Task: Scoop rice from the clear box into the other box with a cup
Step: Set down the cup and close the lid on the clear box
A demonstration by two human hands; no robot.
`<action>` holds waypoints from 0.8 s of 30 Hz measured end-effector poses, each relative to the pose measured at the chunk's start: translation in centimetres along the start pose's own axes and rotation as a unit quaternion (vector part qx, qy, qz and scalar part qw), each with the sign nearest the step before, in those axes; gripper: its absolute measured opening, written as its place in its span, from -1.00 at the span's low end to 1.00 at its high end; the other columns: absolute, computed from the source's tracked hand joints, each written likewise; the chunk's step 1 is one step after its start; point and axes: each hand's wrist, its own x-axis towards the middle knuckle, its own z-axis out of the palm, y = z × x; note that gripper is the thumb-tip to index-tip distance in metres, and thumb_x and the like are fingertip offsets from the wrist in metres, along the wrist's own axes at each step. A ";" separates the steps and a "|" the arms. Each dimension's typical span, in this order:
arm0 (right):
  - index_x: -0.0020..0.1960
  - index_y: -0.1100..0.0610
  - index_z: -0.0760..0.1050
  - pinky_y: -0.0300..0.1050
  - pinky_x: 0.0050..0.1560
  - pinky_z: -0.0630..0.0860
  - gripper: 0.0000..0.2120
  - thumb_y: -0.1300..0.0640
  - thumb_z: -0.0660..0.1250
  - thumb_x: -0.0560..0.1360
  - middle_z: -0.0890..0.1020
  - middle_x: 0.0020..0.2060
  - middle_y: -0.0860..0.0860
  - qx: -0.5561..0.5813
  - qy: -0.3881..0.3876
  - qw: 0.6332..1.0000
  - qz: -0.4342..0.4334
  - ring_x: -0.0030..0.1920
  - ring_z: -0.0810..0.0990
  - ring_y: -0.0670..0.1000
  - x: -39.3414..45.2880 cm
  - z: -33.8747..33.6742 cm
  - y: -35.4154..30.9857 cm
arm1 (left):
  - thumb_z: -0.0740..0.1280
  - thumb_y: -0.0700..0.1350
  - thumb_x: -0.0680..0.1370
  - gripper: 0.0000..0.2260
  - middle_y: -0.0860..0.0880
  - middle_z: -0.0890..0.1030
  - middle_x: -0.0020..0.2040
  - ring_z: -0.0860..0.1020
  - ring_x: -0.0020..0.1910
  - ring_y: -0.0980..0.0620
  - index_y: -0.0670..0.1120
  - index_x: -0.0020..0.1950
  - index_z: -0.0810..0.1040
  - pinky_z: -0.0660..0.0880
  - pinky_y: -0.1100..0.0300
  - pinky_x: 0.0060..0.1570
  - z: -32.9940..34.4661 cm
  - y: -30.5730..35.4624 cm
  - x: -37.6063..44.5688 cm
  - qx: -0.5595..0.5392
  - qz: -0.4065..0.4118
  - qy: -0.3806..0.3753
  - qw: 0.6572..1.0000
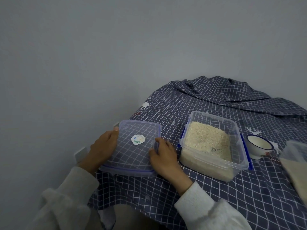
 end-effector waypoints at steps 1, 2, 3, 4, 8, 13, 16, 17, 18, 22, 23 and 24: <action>0.44 0.08 0.29 0.09 0.46 0.20 -0.55 0.07 0.18 0.57 0.41 0.37 0.03 -0.004 0.001 1.000 0.006 0.42 0.28 0.09 0.0 0.0 -0.1 | -0.10 0.25 0.59 -0.49 -0.07 0.55 0.03 0.51 0.04 -0.10 -0.08 -0.06 0.48 0.35 -0.11 0.22 -0.1 0.0 0.0 0.000 0.002 0.004 1.000; 0.46 0.08 0.28 0.08 0.47 0.17 -0.54 0.06 0.18 0.57 0.40 0.38 0.03 -0.007 0.001 1.000 0.012 0.42 0.29 0.09 0.0 0.0 -0.1 | -0.09 0.24 0.59 -0.48 -0.09 0.57 0.01 0.52 0.02 -0.12 -0.09 -0.08 0.50 0.37 -0.12 0.20 -0.1 0.0 0.1 -0.004 0.004 0.006 1.000; 0.46 0.07 0.27 0.08 0.49 0.13 -0.53 0.05 0.18 0.57 0.40 0.40 0.02 -0.007 0.001 1.000 0.016 0.44 0.28 0.08 0.0 0.0 -0.2 | -0.08 0.23 0.60 -0.50 -0.10 0.57 -0.01 0.53 0.02 -0.13 -0.07 -0.08 0.51 0.38 -0.11 0.19 -0.1 0.0 0.1 -0.009 0.005 0.007 1.000; 0.47 0.05 0.27 0.08 0.51 0.07 -0.53 0.04 0.18 0.57 0.39 0.41 0.01 -0.003 -0.001 1.000 0.020 0.45 0.26 0.06 0.1 -0.1 -0.3 | -0.07 0.22 0.60 -0.52 -0.09 0.57 -0.03 0.53 0.00 -0.11 -0.04 -0.09 0.52 0.39 -0.08 0.16 0.0 -0.1 0.1 -0.016 0.008 0.008 1.000; 0.43 -0.05 0.31 0.15 0.51 0.06 -0.57 0.06 0.20 0.57 0.43 0.40 -0.02 0.060 0.000 0.997 0.051 0.44 0.28 0.05 0.1 -0.2 -0.8 | -0.03 0.16 0.63 -0.54 0.08 0.57 -0.22 0.54 -0.17 0.09 0.02 -0.27 0.52 0.37 0.18 -0.18 -0.1 0.0 -0.1 -0.054 0.034 0.021 0.998; 0.32 -0.16 0.37 0.15 0.44 0.25 -0.64 0.08 0.24 0.55 0.47 0.33 -0.04 0.193 0.007 0.978 0.081 0.42 0.34 0.11 0.1 0.1 -1.0 | -0.02 0.14 0.63 -0.52 0.01 0.59 -0.25 0.55 -0.22 0.07 -0.03 -0.32 0.50 0.34 0.18 -0.24 -0.7 0.4 -0.2 -0.090 0.049 0.033 0.994; 0.32 -0.15 0.39 0.04 0.31 0.43 -0.63 0.14 0.22 0.56 0.48 0.27 -0.06 0.249 0.016 0.965 0.076 0.29 0.44 0.03 0.1 0.0 -1.2 | -0.03 0.15 0.63 -0.49 -0.06 0.59 -0.28 0.55 -0.26 -0.01 -0.07 -0.32 0.50 0.36 0.17 -0.24 -1.1 0.8 -0.2 -0.100 0.063 0.034 0.992; 0.33 -0.14 0.40 -0.08 0.19 0.50 -0.63 0.17 0.22 0.58 0.47 0.28 -0.07 0.271 0.017 0.960 0.067 0.20 0.49 -0.05 0.0 -0.1 -1.3 | -0.04 0.16 0.63 -0.48 -0.08 0.59 -0.28 0.55 -0.26 -0.03 -0.08 -0.31 0.51 0.37 0.16 -0.23 -1.4 0.9 -0.2 -0.103 0.068 0.033 0.992; 0.33 -0.12 0.40 -0.23 0.04 0.52 -0.63 0.20 0.21 0.59 0.46 0.29 -0.09 0.293 0.015 0.954 0.056 0.12 0.51 -0.14 0.0 -0.2 -1.4 | -0.04 0.16 0.63 -0.47 -0.10 0.60 -0.26 0.56 -0.24 -0.06 -0.11 -0.27 0.54 0.39 0.14 -0.19 -1.6 1.1 -0.2 -0.104 0.072 0.032 0.991; 0.29 -0.13 0.43 -0.47 -0.25 0.45 -0.64 0.22 0.21 0.59 0.42 0.22 -0.19 0.330 0.020 0.943 0.027 -0.01 0.47 -0.31 -0.2 -0.5 -2.2 | -0.03 0.17 0.63 -0.45 -0.13 0.65 -0.12 0.60 -0.13 -0.09 -0.15 -0.07 0.63 0.47 0.07 -0.05 -2.5 1.8 -0.4 -0.125 0.073 0.038 0.989; 0.28 -0.13 0.43 -0.44 -0.20 0.45 -0.64 0.22 0.22 0.58 0.42 0.22 -0.19 0.334 0.024 0.942 0.018 0.02 0.48 -0.30 -0.3 -0.7 -2.4 | -0.02 0.18 0.62 -0.47 -0.10 0.65 -0.11 0.61 -0.12 -0.05 -0.11 -0.06 0.63 0.48 0.08 -0.05 -2.7 2.0 -0.4 -0.136 0.073 0.040 0.987; 0.27 -0.14 0.44 -0.41 -0.15 0.45 -0.65 0.22 0.23 0.58 0.43 0.22 -0.20 0.336 0.028 0.941 0.010 0.04 0.49 -0.29 -0.4 -0.8 -2.6 | -0.01 0.18 0.62 -0.50 -0.06 0.65 -0.11 0.60 -0.12 0.00 -0.06 -0.07 0.63 0.47 0.11 -0.06 -2.9 2.2 -0.4 -0.149 0.072 0.044 0.985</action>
